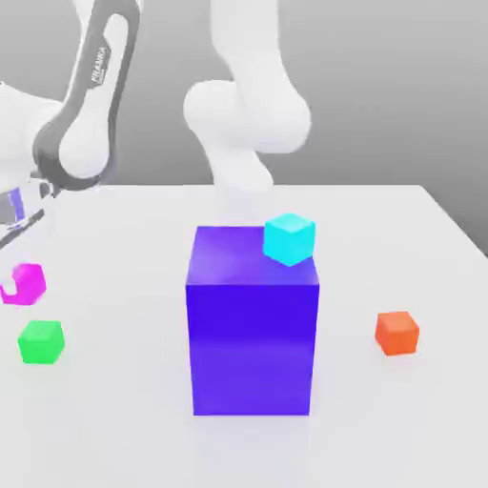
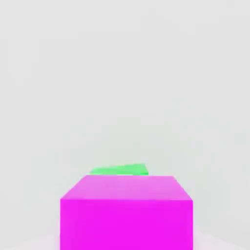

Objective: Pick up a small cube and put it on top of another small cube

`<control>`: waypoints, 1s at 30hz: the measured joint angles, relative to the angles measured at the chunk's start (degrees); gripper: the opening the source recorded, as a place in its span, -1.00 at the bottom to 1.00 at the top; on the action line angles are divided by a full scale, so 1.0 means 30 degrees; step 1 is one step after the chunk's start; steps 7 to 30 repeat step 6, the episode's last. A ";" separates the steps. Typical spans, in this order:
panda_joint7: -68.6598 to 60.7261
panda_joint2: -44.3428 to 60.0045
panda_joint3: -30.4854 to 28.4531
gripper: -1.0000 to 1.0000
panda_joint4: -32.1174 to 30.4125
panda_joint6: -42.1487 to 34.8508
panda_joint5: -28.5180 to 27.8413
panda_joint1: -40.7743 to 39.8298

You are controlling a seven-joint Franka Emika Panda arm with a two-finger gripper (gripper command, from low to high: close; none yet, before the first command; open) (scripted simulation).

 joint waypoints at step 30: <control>-0.0757 0.1873 0.0738 1.00 0.0062 0.1774 0.1022 -0.0039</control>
